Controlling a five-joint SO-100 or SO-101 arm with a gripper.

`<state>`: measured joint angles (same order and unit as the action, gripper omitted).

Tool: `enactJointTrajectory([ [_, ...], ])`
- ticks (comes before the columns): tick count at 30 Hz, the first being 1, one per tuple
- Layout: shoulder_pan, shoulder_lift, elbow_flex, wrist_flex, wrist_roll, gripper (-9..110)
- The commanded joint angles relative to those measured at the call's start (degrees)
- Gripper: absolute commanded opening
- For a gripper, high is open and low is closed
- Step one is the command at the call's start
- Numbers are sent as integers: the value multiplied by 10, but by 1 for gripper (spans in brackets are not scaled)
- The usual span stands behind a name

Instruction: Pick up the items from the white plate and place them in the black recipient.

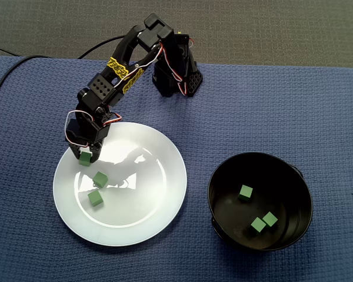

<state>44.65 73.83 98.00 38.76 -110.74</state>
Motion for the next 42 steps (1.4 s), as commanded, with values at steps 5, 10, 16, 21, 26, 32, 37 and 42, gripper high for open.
enactJointTrajectory([
  [5,-42,182,-104,75,350,0],
  [10,-137,239,-258,150,635,0],
  [16,-352,268,-396,178,802,0],
  [21,-522,253,-383,146,869,0],
  [26,-660,229,-243,98,870,0],
  [32,-716,165,-76,8,853,0],
  [37,-712,135,-36,-27,884,4],
  [42,-700,146,-64,37,834,19],
])
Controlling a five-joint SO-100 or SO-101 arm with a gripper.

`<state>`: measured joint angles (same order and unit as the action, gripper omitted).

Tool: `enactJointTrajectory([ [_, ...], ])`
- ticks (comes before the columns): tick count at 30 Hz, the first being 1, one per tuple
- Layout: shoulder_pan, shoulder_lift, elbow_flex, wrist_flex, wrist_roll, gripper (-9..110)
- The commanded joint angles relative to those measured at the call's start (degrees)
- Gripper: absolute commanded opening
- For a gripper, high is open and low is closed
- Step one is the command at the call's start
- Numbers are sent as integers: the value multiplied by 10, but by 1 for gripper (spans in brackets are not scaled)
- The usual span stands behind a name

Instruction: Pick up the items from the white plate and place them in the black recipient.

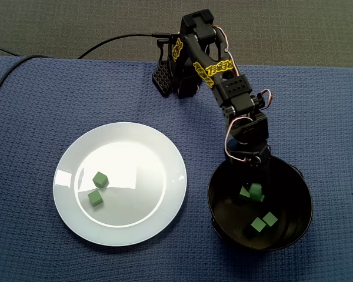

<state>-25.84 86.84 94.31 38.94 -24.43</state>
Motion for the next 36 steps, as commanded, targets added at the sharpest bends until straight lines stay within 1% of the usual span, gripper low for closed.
enactJointTrajectory([
  [1,9,23,-47,69,-45,22],
  [4,45,49,-132,183,-84,29],
  [6,88,71,-182,246,-122,29],
  [10,214,98,-289,404,-207,30],
  [13,329,91,-322,468,-309,32],
  [17,459,52,-269,438,-430,33],
  [22,548,-31,-221,380,-519,32],
  [25,574,-83,-222,347,-541,33],
  [31,585,-169,-239,297,-558,34],
  [36,587,-222,-275,295,-565,33],
])
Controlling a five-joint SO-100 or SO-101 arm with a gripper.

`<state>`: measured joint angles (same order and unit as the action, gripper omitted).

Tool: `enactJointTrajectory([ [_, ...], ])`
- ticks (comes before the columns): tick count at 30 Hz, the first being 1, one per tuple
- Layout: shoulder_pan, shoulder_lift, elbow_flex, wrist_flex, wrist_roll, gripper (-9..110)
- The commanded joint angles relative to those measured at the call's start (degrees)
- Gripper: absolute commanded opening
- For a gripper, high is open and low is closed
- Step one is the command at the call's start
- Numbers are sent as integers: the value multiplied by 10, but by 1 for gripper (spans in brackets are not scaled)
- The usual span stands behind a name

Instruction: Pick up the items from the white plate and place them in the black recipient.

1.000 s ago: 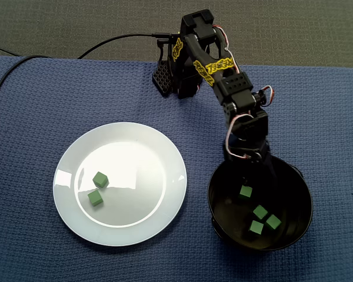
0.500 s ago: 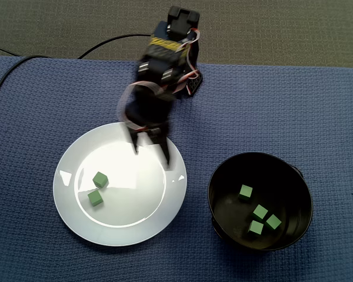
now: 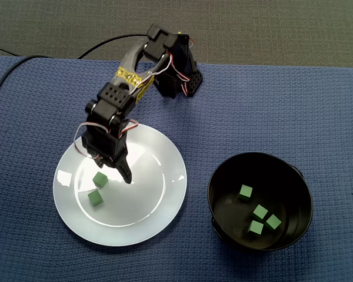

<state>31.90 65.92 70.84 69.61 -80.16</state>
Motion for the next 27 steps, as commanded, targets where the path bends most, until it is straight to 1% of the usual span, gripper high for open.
enactJointTrajectory([
  [1,11,-23,-47,-11,-10,33],
  [21,62,-114,-120,-22,-93,33],
  [27,61,-119,-117,-24,-108,30],
])
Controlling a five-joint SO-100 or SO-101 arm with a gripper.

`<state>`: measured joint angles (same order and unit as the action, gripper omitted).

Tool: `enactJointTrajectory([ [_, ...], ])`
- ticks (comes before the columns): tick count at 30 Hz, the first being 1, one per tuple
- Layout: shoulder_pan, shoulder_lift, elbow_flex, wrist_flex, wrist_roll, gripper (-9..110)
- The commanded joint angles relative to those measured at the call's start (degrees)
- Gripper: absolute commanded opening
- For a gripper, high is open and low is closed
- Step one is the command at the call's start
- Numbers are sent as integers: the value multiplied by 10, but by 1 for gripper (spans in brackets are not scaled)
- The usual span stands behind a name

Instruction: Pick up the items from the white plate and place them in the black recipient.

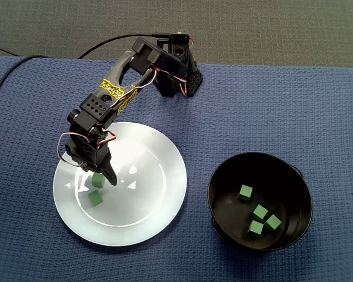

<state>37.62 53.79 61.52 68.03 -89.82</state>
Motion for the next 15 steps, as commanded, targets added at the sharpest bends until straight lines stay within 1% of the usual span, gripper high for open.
enactJointTrajectory([
  [1,4,2,-22,-8,-13,30],
  [9,-1,-12,3,-50,-49,30],
  [15,-1,-25,6,-69,-54,29],
])
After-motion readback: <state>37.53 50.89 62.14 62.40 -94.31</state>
